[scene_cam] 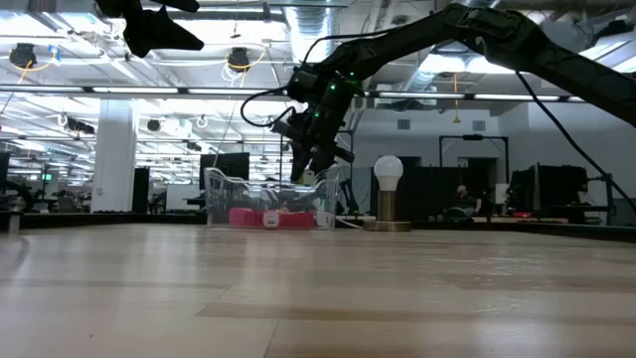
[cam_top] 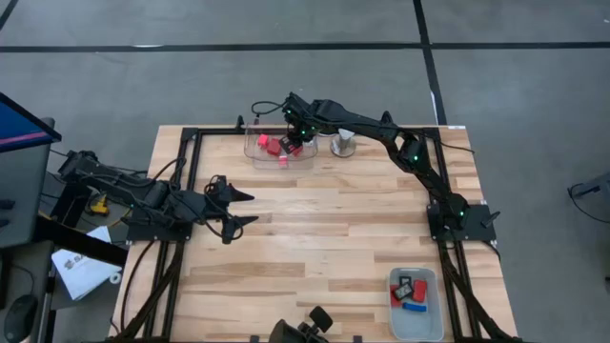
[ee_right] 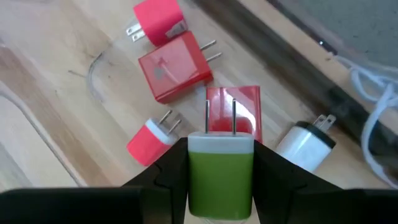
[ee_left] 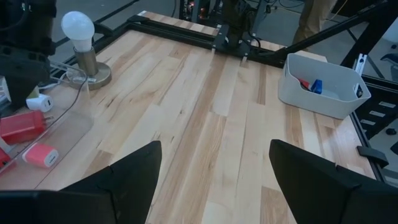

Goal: Pick & Place Office items
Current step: Put the green and white charger adapter into the transparent bin

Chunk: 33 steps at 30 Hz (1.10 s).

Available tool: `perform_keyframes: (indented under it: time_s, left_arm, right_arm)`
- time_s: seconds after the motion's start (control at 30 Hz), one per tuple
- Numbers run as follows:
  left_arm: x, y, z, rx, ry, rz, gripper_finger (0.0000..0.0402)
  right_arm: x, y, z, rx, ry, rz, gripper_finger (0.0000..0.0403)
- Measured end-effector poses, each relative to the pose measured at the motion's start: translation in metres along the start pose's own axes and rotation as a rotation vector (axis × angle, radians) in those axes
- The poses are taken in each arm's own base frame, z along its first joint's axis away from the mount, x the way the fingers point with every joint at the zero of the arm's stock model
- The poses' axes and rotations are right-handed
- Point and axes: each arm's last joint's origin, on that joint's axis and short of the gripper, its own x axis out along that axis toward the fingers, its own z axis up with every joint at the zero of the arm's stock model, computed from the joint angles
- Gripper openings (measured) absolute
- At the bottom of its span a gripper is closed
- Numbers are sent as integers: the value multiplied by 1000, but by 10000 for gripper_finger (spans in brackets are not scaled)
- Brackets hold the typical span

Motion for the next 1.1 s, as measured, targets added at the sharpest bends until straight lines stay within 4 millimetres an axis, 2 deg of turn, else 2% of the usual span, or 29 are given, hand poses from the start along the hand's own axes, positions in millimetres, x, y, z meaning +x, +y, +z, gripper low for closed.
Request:
perform_keyframes:
  time_s: [0.23,0.6,0.97,1.1]
  left_arm:
    - [0,0,0,0,0,0,296]
    - [0,0,0,-3,-2,4,296]
    - [0,0,0,-2,-2,3,296]
    - [0,0,0,-2,-2,3,296]
  right_arm:
    - [1,-2,-2,1,19,-8,122]
    - [27,-9,-14,5,124,-18,122]
    - [26,-9,-13,4,122,-18,124]
    - [26,-9,-12,7,113,-20,153]
